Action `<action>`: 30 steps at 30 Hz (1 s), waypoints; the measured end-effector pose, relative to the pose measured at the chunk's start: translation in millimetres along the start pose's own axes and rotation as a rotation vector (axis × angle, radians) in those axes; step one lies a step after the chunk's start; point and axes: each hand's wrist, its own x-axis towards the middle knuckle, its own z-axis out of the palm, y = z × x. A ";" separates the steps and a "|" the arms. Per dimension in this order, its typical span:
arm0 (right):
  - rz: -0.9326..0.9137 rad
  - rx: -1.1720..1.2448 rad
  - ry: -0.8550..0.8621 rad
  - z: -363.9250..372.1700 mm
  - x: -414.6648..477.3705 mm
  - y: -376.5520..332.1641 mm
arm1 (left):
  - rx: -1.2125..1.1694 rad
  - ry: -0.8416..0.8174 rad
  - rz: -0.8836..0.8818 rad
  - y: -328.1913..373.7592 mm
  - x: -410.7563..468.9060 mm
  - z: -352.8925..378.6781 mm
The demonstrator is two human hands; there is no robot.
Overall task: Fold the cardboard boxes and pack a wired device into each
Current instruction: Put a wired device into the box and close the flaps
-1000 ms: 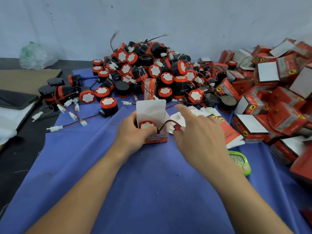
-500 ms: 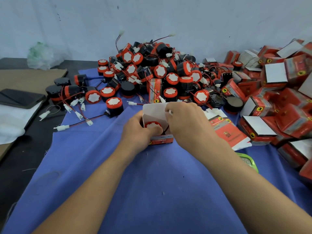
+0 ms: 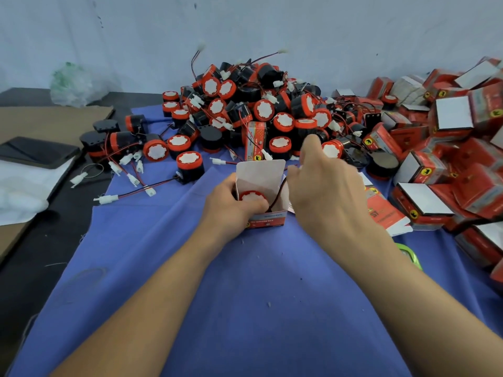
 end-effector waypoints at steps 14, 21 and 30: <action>-0.122 0.259 -0.533 -9.4 12.7 -5.4 | -0.039 -0.098 0.000 -1.7 2.6 -5.9; -0.064 0.244 -0.223 4.1 5.8 11.1 | -0.043 -0.099 0.002 -1.8 3.8 -7.1; -0.386 -0.046 -0.230 10.3 -7.1 -3.9 | -0.056 -0.095 0.018 -3.8 2.9 -4.9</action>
